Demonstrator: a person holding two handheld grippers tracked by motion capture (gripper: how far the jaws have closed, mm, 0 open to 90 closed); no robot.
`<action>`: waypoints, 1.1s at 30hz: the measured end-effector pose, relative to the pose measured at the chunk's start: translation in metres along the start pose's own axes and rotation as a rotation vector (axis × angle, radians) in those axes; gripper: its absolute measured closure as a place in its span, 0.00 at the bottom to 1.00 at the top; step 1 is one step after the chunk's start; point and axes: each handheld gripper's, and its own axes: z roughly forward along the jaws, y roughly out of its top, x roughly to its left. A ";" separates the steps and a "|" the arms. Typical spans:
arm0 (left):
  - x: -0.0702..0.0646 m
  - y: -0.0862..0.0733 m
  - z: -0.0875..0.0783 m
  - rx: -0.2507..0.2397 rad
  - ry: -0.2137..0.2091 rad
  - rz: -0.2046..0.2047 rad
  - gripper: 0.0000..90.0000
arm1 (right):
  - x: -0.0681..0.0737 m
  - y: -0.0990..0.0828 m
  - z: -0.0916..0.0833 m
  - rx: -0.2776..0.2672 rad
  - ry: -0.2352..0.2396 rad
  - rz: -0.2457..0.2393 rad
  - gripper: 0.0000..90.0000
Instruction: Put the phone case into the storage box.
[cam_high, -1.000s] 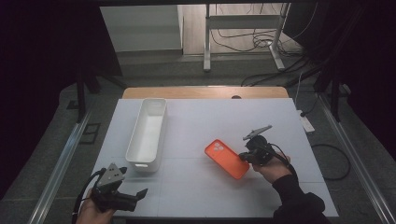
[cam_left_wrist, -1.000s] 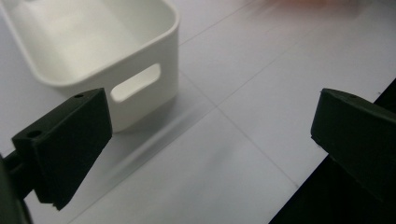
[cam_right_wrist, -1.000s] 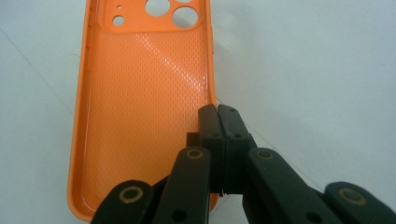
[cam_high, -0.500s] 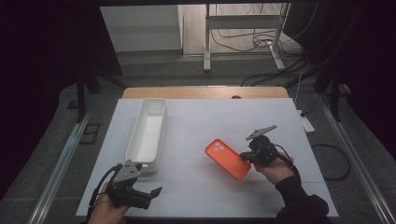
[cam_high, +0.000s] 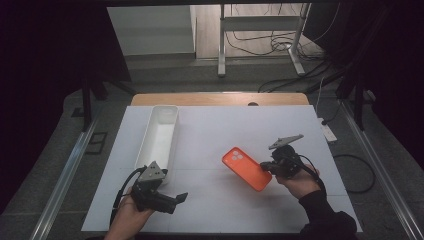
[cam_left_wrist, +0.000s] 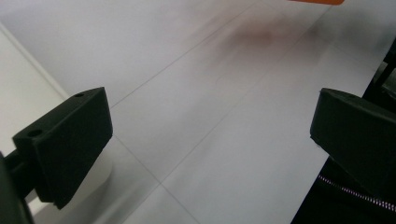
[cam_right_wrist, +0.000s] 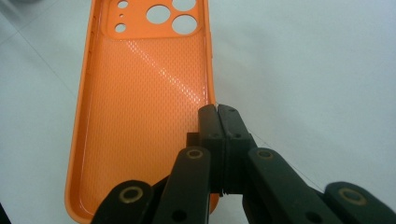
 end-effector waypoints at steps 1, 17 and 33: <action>0.000 0.000 0.000 0.000 0.000 0.000 0.00 | 0.000 0.000 0.000 0.000 0.000 0.000 0.99; 0.006 0.028 0.025 0.001 -0.073 -0.042 0.01 | 0.006 0.001 -0.007 -0.040 -0.012 -0.010 0.99; 0.011 0.042 0.042 0.029 -0.122 -0.093 0.00 | 0.021 0.004 -0.008 -0.092 -0.012 -0.060 0.99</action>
